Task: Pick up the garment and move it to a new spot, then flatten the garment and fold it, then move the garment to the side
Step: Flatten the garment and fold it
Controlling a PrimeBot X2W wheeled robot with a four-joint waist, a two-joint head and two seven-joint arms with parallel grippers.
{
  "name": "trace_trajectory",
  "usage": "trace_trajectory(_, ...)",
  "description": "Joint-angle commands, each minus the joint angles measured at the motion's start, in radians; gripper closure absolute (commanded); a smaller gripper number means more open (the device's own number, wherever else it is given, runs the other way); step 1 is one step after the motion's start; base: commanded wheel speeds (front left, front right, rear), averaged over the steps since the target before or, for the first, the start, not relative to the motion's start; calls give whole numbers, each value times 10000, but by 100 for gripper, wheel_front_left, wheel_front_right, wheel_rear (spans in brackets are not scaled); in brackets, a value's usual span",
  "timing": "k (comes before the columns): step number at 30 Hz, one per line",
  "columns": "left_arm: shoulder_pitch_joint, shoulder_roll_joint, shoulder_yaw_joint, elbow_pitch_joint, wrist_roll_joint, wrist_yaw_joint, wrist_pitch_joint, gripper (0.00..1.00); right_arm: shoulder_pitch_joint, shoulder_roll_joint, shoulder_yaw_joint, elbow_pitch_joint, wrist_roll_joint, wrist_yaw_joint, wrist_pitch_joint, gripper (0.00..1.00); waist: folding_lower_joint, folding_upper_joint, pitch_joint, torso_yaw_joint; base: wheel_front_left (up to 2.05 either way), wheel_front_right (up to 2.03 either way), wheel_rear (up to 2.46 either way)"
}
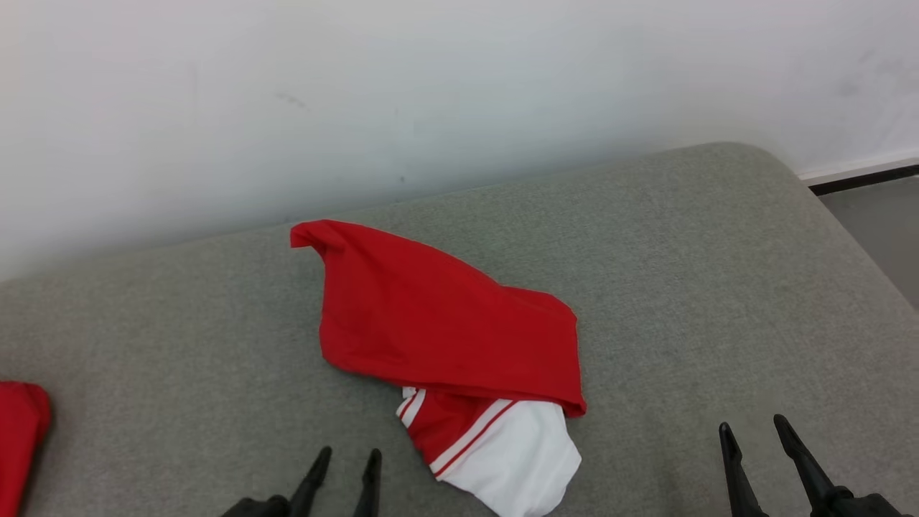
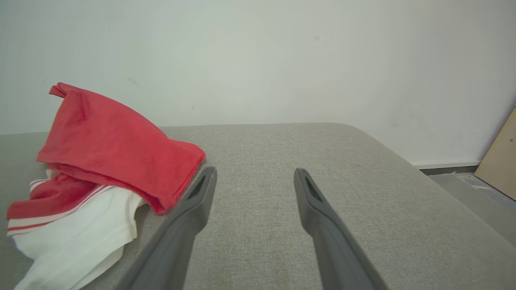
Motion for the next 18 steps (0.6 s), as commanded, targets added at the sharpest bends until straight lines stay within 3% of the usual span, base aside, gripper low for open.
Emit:
trace_trajectory(1,-181,16,-264,384,-363,-76,50,0,-46,-8,-10,18,114,-22,7,0,0,0,65,-197,0,0,0)
trace_trajectory(8,-786,-6,-1245,1734,-2118,-176,647,0,-121,83,-7,18,123,-22,6,0,0,0,366,-650,0,0,0)
trace_trajectory(18,-1831,-24,-2041,2864,-3223,-165,821,0,-345,184,-11,-70,134,-22,6,0,0,0,920,-1037,0,0,0)
